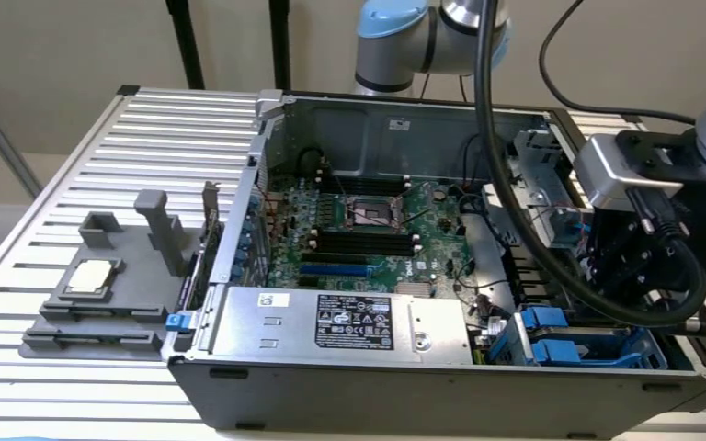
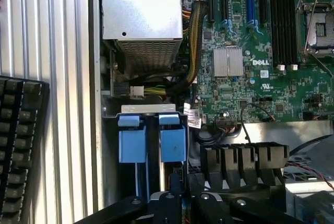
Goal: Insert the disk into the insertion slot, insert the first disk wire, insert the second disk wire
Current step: 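Insert the second disk wire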
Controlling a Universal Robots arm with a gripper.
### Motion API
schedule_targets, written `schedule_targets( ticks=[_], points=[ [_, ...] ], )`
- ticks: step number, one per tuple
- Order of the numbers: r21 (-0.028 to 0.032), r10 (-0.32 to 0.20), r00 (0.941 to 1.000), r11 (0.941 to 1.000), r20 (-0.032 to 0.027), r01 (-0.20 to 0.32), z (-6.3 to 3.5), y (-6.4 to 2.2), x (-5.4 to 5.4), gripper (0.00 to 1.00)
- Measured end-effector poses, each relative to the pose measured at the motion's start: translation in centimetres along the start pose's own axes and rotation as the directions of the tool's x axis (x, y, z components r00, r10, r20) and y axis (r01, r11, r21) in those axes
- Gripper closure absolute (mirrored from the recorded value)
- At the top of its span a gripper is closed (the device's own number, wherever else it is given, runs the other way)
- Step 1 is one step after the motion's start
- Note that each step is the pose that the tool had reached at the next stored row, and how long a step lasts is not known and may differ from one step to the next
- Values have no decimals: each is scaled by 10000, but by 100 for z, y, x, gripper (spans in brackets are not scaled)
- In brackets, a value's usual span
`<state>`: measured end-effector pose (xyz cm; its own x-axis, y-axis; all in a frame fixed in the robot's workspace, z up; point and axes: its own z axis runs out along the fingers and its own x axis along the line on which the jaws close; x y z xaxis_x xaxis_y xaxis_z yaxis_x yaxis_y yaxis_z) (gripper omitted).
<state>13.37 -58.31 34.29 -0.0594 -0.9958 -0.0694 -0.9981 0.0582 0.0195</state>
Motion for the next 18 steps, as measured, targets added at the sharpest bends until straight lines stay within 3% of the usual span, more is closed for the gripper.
schedule_targets(
  ticks=[18],
  points=[
    [56,-182,9998,9998,15,182,17,-1,2,84]
  ],
)
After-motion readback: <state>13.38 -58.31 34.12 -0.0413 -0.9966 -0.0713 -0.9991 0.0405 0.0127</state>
